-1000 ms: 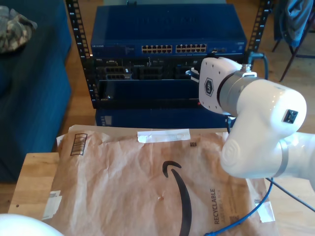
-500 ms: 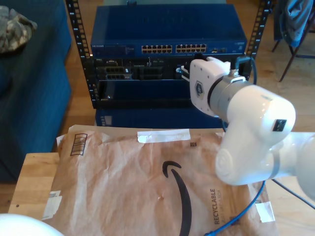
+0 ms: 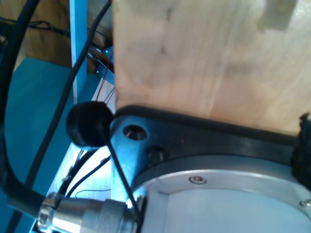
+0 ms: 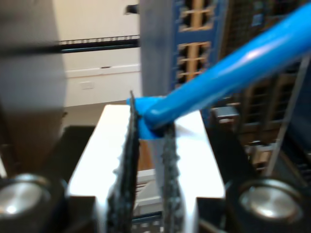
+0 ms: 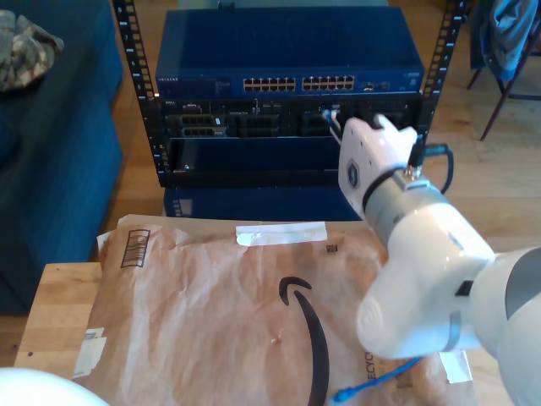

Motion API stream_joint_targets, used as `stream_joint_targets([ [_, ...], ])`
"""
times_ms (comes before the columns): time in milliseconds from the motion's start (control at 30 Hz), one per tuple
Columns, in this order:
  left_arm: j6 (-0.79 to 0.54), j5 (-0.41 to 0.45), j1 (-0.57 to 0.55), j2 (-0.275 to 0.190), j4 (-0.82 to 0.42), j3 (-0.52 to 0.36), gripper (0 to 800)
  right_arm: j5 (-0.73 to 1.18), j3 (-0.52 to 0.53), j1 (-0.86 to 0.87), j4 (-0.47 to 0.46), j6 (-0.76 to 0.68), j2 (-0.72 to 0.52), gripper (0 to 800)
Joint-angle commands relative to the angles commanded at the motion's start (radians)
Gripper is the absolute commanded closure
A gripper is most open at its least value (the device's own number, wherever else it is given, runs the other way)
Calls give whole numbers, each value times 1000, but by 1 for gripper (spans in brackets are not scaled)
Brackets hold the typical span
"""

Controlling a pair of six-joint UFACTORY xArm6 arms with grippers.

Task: Grab the cable and plug it in

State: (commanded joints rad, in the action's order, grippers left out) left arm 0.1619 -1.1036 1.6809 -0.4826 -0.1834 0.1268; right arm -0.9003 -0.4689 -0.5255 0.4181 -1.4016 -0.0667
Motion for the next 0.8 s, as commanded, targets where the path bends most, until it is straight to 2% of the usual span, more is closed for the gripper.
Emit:
stream_joint_targets([
  [233, 2, 0, 2, 0, 0, 0, 0, -34, 5, 0, 6, -5, 34, 800],
  [600, 2, 0, 2, 0, 0, 0, 0, -364, -127, 6, 15, -5, 319, 800],
  [800, 2, 0, 2, 0, 0, 0, 0, -370, -206, 3, 114, -3, 382, 800],
])
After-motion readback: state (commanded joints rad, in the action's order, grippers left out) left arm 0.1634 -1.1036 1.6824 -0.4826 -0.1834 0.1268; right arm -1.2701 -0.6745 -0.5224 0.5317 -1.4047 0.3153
